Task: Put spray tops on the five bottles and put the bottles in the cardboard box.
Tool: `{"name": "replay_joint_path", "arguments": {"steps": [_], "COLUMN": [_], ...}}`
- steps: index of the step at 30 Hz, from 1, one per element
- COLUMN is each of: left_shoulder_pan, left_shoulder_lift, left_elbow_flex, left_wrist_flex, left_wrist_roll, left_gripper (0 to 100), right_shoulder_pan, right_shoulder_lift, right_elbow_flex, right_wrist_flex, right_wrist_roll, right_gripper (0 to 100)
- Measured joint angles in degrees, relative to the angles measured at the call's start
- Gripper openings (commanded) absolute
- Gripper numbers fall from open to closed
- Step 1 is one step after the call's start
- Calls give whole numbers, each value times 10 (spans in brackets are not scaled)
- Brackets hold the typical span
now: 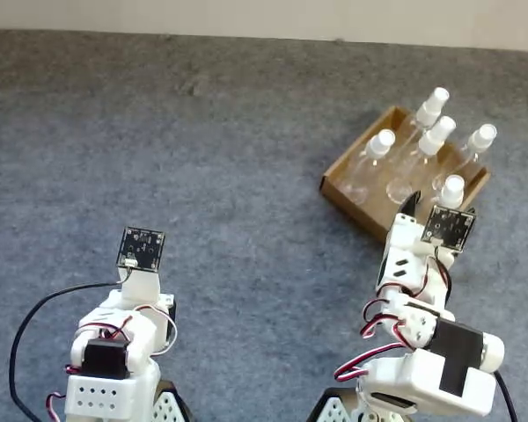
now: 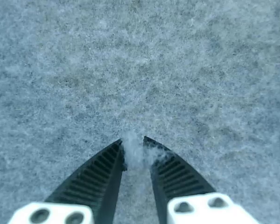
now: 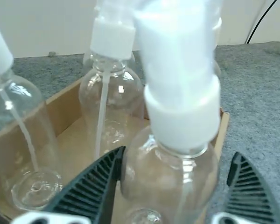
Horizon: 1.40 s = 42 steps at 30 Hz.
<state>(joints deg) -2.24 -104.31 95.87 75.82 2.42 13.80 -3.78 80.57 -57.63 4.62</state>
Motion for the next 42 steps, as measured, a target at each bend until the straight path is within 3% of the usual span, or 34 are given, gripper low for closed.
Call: {"name": "replay_joint_path", "arguments": {"steps": [36, 42], "left_shoulder_pan": [0, 0], "left_shoulder_lift": [0, 0], "left_elbow_flex": [0, 0], "left_wrist_flex": [0, 0], "left_wrist_roll": [0, 0], "left_gripper": [7, 7], "right_shoulder_pan": [-18, -19], "right_shoulder_lift": [-14, -128], "right_elbow_flex": [4, 18], "right_wrist_flex": [3, 131], "right_wrist_roll": [48, 48], "right_gripper": [303, 303]}}
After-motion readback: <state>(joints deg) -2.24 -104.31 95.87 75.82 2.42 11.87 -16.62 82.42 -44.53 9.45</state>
